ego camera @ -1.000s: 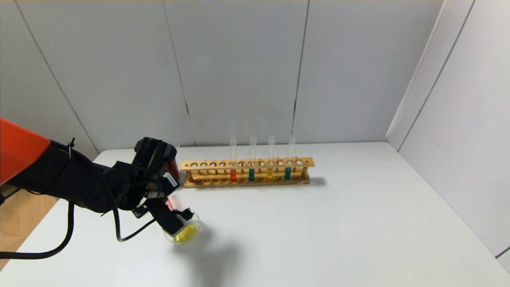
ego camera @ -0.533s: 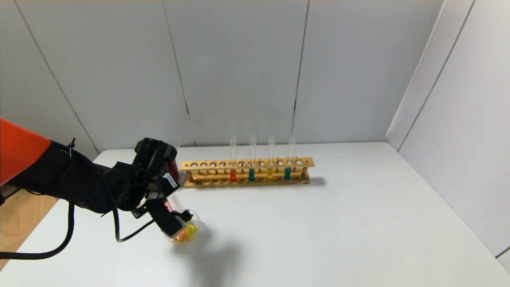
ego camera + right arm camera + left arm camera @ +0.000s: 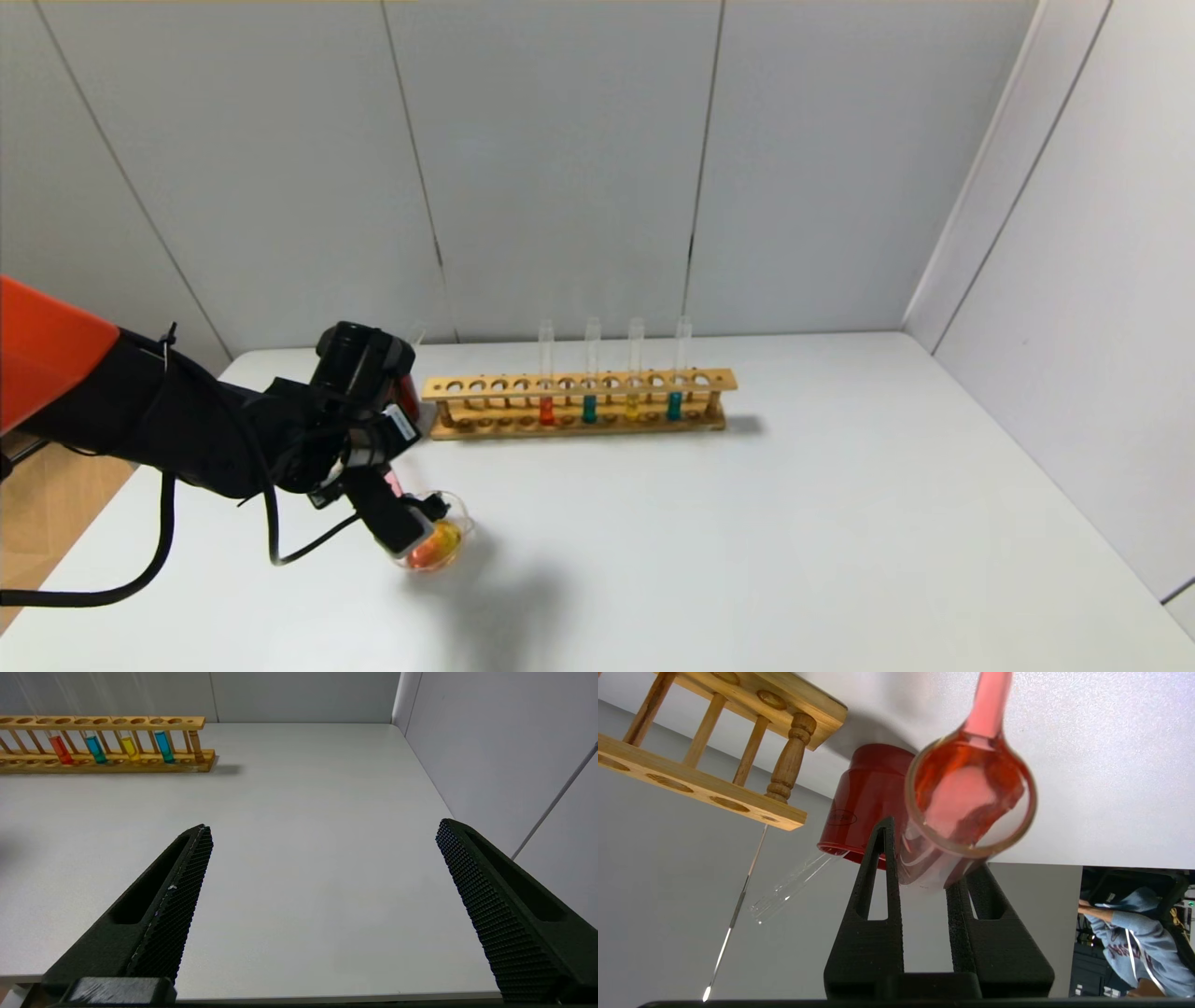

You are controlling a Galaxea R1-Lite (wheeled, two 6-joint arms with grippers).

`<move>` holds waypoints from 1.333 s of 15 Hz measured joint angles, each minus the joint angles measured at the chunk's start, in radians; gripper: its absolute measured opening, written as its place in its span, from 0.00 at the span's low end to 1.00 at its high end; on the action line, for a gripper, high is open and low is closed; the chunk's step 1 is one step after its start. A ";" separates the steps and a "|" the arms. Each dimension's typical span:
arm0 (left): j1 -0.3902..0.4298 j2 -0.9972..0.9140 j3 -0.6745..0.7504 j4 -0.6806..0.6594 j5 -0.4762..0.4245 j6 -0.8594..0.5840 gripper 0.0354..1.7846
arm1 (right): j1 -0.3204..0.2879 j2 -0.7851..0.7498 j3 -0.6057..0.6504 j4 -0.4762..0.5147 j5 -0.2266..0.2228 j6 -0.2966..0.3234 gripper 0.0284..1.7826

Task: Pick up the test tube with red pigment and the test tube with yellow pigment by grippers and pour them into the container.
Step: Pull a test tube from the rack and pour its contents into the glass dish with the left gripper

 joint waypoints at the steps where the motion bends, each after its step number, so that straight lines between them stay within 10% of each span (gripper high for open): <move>1: 0.000 0.001 -0.001 0.000 0.000 0.000 0.16 | 0.000 0.000 0.000 0.000 0.000 0.000 0.98; 20: -0.013 0.022 -0.002 -0.042 0.014 0.072 0.16 | 0.000 0.000 0.000 0.000 0.000 0.000 0.98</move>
